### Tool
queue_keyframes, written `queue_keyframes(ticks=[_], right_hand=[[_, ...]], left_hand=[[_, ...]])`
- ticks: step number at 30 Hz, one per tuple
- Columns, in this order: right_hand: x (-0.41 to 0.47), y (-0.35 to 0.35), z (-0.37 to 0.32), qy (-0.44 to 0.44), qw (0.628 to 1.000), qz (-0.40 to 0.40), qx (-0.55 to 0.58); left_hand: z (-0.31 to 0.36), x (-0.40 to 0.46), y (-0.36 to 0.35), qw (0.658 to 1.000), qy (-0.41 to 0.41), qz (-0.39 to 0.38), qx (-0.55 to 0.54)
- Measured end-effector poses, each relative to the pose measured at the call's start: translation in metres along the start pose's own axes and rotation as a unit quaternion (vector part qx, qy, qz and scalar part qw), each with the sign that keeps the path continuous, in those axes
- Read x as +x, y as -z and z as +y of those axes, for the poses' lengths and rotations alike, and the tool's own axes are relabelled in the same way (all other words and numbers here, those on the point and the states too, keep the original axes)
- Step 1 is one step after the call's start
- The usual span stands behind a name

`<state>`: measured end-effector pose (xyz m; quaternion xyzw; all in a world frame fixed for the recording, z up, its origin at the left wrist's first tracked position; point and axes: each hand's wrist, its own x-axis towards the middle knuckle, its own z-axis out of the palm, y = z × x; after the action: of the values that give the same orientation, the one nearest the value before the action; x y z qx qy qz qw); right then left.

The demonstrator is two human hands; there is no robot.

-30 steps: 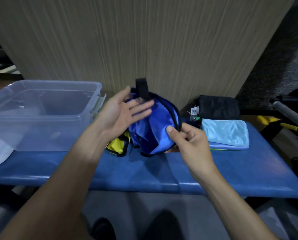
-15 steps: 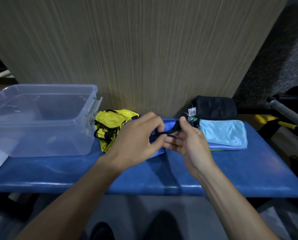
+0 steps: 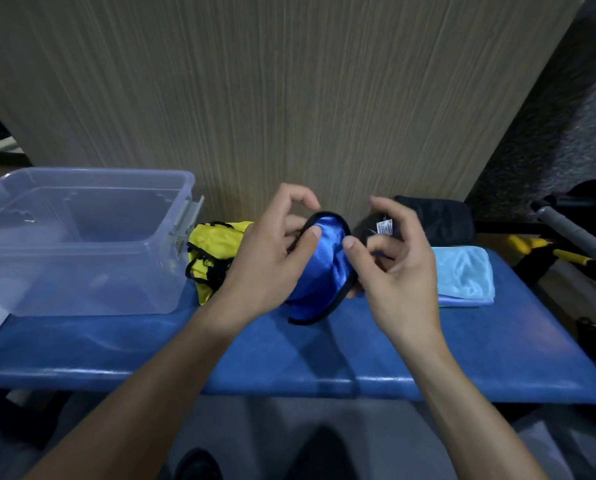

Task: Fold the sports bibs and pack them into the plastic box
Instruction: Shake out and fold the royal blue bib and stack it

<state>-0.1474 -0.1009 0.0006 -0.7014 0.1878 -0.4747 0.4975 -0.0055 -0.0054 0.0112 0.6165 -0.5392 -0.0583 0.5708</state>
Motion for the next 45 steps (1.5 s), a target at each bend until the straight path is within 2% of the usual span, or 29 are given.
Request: queue_keyframes(ticks=[4, 7, 11, 16, 18, 21, 23, 29, 33, 36, 39, 45], right_hand=[[0.001, 0.001, -0.007, -0.013, 0.995, -0.089, 0.036], [0.003, 0.005, -0.008, -0.023, 0.991, -0.132, -0.001], [0.002, 0.003, -0.004, -0.007, 0.994, -0.106, -0.04], [0.001, -0.001, -0.007, 0.028, 0.995, -0.082, -0.058], [0.002, -0.002, -0.006, 0.053, 0.991, -0.077, -0.098], [0.008, 0.001, -0.001, 0.124, 0.976, -0.056, -0.172], [0.012, 0.007, 0.0, 0.144, 0.969, -0.078, -0.187], [0.015, 0.009, 0.0, 0.116, 0.966, -0.21, -0.098], [0.015, 0.006, 0.0, 0.088, 0.971, -0.217, -0.042], [0.016, 0.003, -0.007, 0.099, 0.973, -0.202, -0.052], [0.024, 0.003, -0.024, 0.142, 0.967, -0.173, -0.124], [0.059, 0.006, -0.099, 0.22, 0.95, -0.145, -0.17]], left_hand=[[0.002, -0.001, -0.002, 0.996, -0.047, 0.002, 0.082], [-0.001, -0.002, 0.003, 0.997, -0.034, -0.008, 0.065], [0.001, -0.005, 0.006, 0.999, -0.026, -0.032, 0.031], [-0.004, -0.005, 0.008, 0.998, -0.028, -0.008, 0.058], [-0.005, -0.005, 0.01, 0.996, -0.042, -0.013, 0.078], [-0.007, -0.005, 0.014, 0.995, -0.051, -0.046, 0.071], [-0.007, -0.005, 0.018, 0.995, -0.048, -0.073, 0.036], [-0.003, -0.004, 0.028, 0.99, -0.029, -0.129, -0.048], [-0.002, -0.004, 0.035, 0.987, -0.024, -0.143, -0.067], [0.004, -0.005, 0.037, 0.991, -0.029, -0.118, -0.051], [0.009, -0.005, 0.035, 0.997, -0.046, -0.064, -0.003], [0.05, 0.007, 0.041, 0.995, -0.099, -0.012, 0.022]])
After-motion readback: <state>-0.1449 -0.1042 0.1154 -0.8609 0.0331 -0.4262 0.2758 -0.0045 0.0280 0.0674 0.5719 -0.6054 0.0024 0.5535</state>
